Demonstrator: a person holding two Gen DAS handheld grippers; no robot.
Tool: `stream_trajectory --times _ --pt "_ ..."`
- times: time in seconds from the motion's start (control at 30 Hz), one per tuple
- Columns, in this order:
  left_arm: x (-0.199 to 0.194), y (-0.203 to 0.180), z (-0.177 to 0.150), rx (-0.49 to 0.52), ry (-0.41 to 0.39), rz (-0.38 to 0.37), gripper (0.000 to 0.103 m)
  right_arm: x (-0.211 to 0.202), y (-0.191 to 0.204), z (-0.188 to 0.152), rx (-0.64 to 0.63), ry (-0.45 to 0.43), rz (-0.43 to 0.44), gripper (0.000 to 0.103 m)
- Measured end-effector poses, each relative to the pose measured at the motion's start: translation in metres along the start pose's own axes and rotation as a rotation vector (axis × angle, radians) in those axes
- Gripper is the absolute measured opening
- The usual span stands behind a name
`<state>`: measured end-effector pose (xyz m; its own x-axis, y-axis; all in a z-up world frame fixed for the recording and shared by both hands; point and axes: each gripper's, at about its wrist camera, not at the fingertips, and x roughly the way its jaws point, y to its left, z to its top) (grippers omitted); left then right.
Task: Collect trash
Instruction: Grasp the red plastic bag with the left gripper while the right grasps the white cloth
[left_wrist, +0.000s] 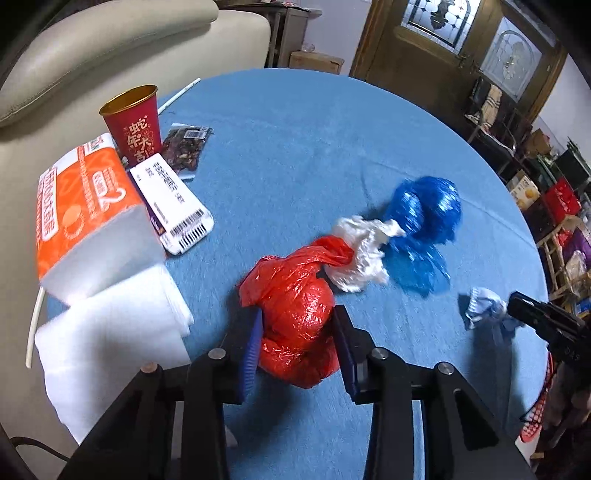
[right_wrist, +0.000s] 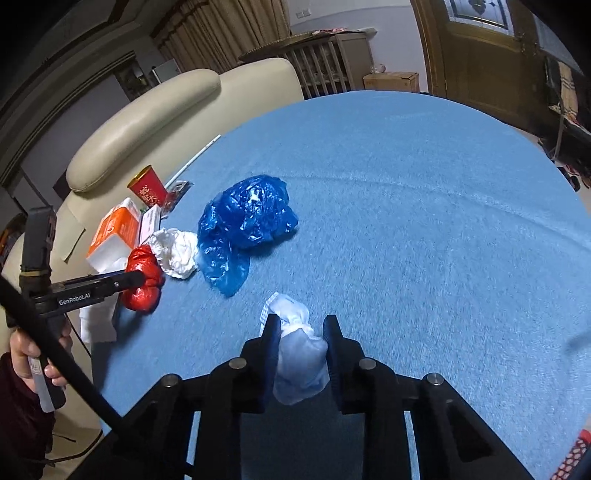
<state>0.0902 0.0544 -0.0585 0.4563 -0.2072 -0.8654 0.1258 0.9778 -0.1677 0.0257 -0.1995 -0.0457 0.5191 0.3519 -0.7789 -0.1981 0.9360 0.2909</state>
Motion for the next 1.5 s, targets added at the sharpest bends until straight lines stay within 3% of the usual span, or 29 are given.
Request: stream_trajectory --times 0.1,0.17,0.2,0.23,0.5,0.7,0.77,0.83,0.93,1.17,1.33,1.5 --pt "-0.011 -0.005 -0.012 0.017 0.001 -0.012 0.039 -0.002 0.000 -0.004 -0.013 0.011 0.011 0.031" --pt "-0.020 -0.009 -0.024 0.024 0.014 -0.049 0.039 -0.001 0.000 -0.011 -0.015 0.024 0.012 0.050" --pt "-0.022 -0.012 -0.030 0.033 0.024 -0.067 0.039 -0.003 -0.001 -0.015 -0.010 0.020 0.016 0.072" --pt "-0.023 -0.015 -0.032 0.041 0.030 -0.079 0.039 -0.006 -0.002 -0.020 -0.005 0.001 0.026 0.074" --pt "-0.019 -0.054 -0.059 0.144 0.098 -0.173 0.039 -0.017 0.008 -0.032 -0.076 -0.060 -0.063 0.070" --pt "-0.015 -0.063 -0.058 0.173 0.102 -0.162 0.044 0.000 0.011 -0.025 -0.108 -0.015 -0.095 0.043" --pt "-0.015 -0.063 -0.060 0.171 0.106 -0.162 0.048 0.008 0.010 -0.028 -0.105 0.017 -0.101 0.039" --pt "-0.015 -0.062 -0.062 0.171 0.112 -0.154 0.060 0.010 0.010 -0.031 -0.092 0.018 -0.085 0.037" --pt "-0.015 -0.062 -0.066 0.171 0.120 -0.158 0.061 0.005 0.014 -0.034 -0.101 0.003 -0.094 0.029" --pt "-0.014 -0.058 -0.070 0.144 0.105 -0.152 0.061 -0.019 0.021 -0.041 -0.083 -0.058 -0.089 0.028" --pt "-0.016 -0.060 -0.077 0.145 0.096 -0.149 0.048 -0.035 0.023 -0.049 -0.043 -0.083 -0.072 0.028" --pt "-0.022 -0.068 -0.074 0.139 0.073 -0.149 0.046 -0.048 0.026 -0.059 -0.029 -0.104 -0.060 0.028"
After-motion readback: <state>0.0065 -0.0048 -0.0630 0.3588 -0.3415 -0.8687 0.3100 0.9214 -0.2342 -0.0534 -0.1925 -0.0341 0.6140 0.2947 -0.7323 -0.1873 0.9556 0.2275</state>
